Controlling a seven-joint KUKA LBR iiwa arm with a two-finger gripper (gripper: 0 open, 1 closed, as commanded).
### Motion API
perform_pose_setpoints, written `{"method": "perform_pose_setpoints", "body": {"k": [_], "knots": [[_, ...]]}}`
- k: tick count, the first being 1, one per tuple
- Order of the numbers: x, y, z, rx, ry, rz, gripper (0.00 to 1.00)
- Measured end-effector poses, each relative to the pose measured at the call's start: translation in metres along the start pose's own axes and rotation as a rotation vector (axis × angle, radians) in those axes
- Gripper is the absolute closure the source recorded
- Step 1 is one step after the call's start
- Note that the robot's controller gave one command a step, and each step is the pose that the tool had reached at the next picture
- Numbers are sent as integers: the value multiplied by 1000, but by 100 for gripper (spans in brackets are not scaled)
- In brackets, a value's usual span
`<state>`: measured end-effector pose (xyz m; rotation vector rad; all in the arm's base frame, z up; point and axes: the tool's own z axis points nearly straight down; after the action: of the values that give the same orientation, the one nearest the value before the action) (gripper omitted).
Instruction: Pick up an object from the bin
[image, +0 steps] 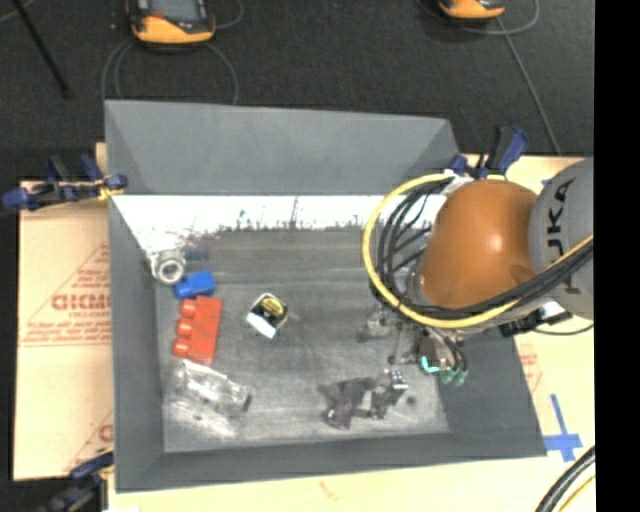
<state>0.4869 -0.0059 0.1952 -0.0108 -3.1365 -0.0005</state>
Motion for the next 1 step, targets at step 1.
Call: {"method": "perform_pose_setpoints", "body": {"k": [1], "knots": [[-4, -7, 122, 3, -18, -370, 0]]}}
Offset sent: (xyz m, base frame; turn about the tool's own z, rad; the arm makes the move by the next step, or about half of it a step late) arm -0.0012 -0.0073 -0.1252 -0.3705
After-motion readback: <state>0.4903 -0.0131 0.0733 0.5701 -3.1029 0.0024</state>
